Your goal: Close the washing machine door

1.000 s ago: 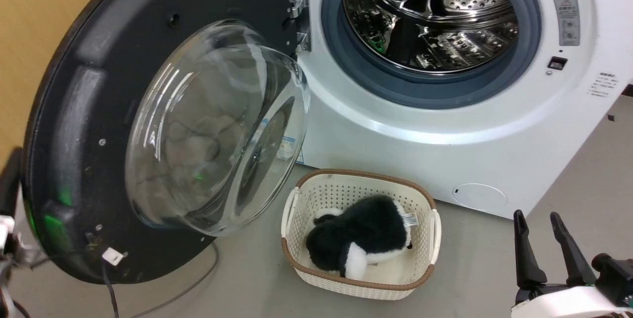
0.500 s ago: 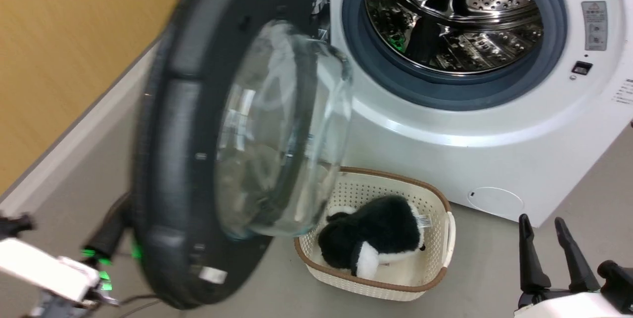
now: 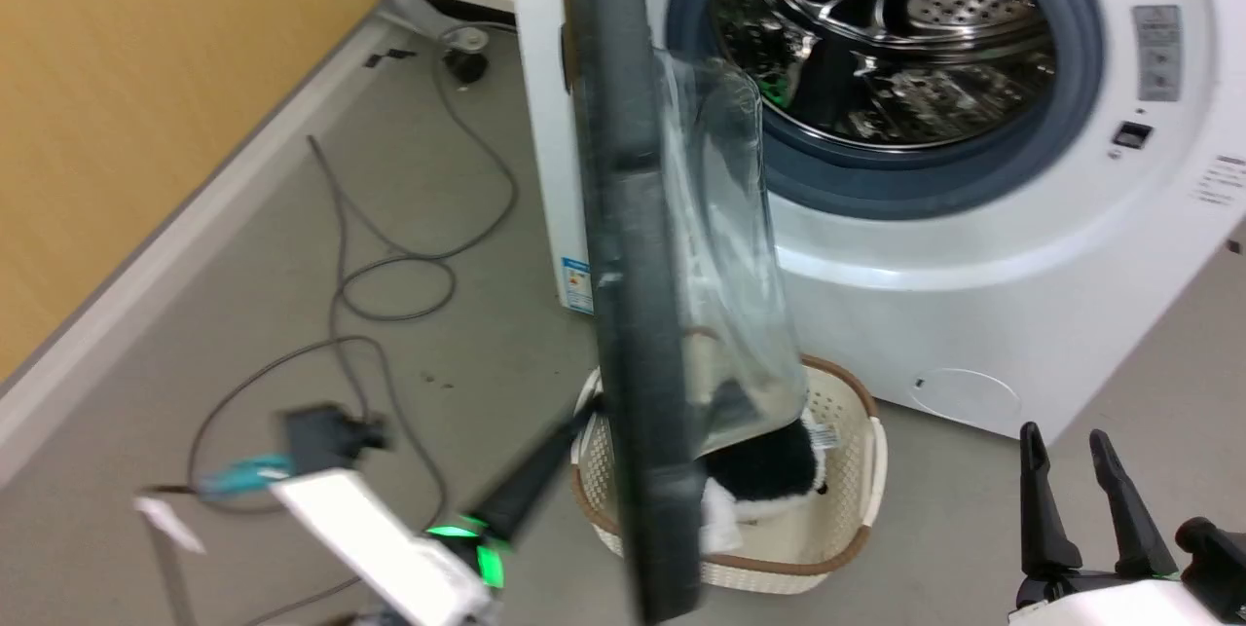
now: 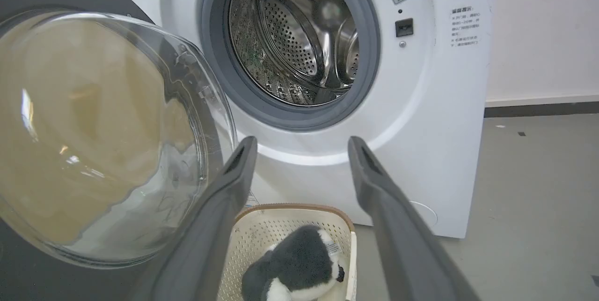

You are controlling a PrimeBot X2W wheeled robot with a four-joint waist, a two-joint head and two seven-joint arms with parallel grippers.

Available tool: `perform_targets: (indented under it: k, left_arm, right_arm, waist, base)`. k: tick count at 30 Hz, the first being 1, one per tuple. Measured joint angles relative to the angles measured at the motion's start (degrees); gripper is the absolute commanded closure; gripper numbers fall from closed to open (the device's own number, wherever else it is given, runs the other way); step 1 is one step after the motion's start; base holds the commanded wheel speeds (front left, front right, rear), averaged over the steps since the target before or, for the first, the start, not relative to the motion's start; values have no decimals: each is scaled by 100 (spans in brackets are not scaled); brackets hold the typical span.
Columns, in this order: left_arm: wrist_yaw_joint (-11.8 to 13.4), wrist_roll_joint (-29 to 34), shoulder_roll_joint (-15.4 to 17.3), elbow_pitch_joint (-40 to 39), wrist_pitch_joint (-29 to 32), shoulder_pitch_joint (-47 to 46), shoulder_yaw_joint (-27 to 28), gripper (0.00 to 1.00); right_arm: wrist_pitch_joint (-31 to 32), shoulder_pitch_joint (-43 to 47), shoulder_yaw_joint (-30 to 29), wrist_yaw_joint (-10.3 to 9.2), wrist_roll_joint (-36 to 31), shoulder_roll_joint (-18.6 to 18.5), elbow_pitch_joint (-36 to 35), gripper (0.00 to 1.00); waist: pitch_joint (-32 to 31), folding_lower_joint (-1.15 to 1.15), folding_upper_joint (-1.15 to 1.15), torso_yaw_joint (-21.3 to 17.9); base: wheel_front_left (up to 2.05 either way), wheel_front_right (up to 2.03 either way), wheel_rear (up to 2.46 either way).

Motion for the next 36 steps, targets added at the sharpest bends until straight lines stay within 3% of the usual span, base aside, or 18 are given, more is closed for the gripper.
perform_targets:
  k: [6,13,25,32,36]
  left_arm:
    - [-1,216,-5,651,-1227,-277,-1363,100]
    - [-4,191,-5,1618,-2324,-1048,-2278,100]
    - [-4,-346,-13,3289,-3429,-2453,-3256,100]
    - [-4,-342,-1,3405,-3668,-2651,-3643,100]
    - [-4,-47,285,3395,-4085,-2653,-3708,100]
  right_arm:
    - [0,-5,88,0,-33,2,4,0]
    - [0,-42,76,0,-141,5,-19,0]
    - [0,-100,83,0,-202,7,-31,0]
    - [0,-121,43,0,-202,5,-32,0]
    - [0,-120,29,0,-181,5,-91,0]
  waist:
    - [6,0,0,-366]
    - [86,0,0,-982]
    - [382,0,0,-1903]
    - [435,0,0,-1974]
    - [377,0,0,-1905]
  base:
    - [0,0,0]
    - [0,0,0]
    - [0,0,0]
    - [0,0,0]
    - [0,0,0]
